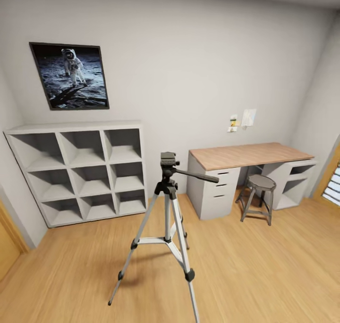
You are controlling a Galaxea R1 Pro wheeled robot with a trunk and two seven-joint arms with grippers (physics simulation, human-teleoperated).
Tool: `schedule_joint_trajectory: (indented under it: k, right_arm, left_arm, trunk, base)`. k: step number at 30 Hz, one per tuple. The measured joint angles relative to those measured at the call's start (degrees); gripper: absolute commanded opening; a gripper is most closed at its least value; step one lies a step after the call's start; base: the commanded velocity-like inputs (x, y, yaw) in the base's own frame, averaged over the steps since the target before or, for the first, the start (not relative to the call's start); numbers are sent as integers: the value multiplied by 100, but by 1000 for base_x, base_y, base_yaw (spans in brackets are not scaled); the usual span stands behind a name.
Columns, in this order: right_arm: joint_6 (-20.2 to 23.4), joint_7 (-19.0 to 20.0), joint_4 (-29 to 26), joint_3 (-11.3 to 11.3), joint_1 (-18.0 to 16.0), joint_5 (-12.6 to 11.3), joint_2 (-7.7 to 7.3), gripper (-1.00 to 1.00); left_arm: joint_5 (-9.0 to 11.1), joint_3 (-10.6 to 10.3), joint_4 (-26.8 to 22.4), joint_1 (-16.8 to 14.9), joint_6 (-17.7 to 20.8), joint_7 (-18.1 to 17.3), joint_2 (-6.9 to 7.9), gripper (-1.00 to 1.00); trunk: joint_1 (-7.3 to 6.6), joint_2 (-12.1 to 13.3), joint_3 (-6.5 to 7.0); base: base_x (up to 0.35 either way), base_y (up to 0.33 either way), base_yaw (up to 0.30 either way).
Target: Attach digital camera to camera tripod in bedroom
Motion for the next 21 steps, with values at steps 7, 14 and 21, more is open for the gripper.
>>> schedule_joint_trajectory:
  k: [7, 14, 21]
  right_arm:
    - [-39, 1, -5, 9, -2, 32, 3, 100]
    - [-44, 2, -5, 9, -1, 35, -5, 100]
    - [-52, 2, -5, 16, -1, 40, -11, 100]
  left_arm:
    - [-18, 1, -209, -2, 107, 216, 135, -100]
    - [0, 21, -136, -3, 44, 207, 101, -100]
    - [28, 26, -86, -1, -495, 218, -56, -100]
  trunk:
    - [0, 0, 0]
    - [0, 0, 0]
    - [0, 0, 0]
  base:
    - [0, 0, -44]
    - [0, 0, -1]
    - [0, 0, 0]
